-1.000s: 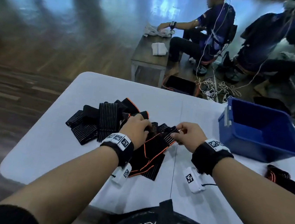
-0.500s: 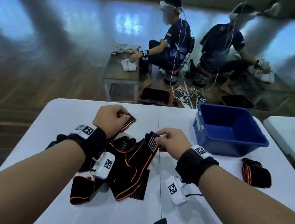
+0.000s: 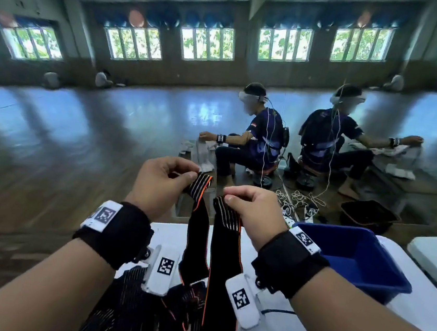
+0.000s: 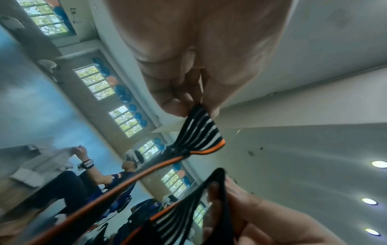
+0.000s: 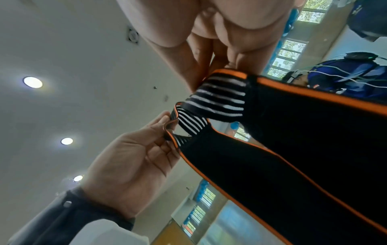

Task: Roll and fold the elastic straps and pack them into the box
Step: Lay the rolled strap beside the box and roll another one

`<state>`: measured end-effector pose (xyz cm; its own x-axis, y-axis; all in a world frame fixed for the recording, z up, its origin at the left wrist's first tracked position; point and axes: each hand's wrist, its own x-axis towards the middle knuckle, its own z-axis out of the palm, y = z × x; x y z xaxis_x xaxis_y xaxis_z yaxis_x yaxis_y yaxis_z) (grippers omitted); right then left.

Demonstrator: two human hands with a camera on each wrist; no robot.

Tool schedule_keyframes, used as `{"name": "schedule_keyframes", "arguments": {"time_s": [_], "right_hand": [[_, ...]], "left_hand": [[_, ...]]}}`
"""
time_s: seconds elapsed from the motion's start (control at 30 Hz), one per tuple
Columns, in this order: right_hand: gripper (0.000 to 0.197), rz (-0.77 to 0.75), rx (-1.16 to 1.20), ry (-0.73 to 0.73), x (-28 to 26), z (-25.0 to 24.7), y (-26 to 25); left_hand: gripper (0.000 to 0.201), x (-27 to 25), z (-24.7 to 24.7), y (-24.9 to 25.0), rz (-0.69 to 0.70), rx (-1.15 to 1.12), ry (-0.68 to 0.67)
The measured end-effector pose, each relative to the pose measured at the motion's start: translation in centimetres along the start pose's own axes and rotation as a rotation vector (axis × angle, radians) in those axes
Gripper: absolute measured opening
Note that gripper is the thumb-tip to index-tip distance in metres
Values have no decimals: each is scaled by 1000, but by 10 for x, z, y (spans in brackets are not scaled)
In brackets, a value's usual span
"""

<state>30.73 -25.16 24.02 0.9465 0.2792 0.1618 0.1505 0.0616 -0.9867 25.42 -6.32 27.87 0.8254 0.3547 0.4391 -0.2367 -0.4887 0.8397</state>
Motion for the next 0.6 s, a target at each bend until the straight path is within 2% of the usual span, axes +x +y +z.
{"name": "schedule_keyframes", "arguments": {"time_s": [0.13, 0.23, 0.43, 0.6], "right_hand": [[21, -5, 119, 74, -2, -13, -29], [14, -3, 201, 117, -4, -26, -42], [14, 57, 377, 70, -11, -53, -47], [19, 118, 390, 6, -13, -73, -45]], "left_hand": [[23, -2, 19, 36, 51, -116, -28], [21, -8, 38, 43, 60, -151, -31], [16, -23, 78, 39, 2, -256, 33], [18, -32, 101, 47, -13, -244, 61]]}}
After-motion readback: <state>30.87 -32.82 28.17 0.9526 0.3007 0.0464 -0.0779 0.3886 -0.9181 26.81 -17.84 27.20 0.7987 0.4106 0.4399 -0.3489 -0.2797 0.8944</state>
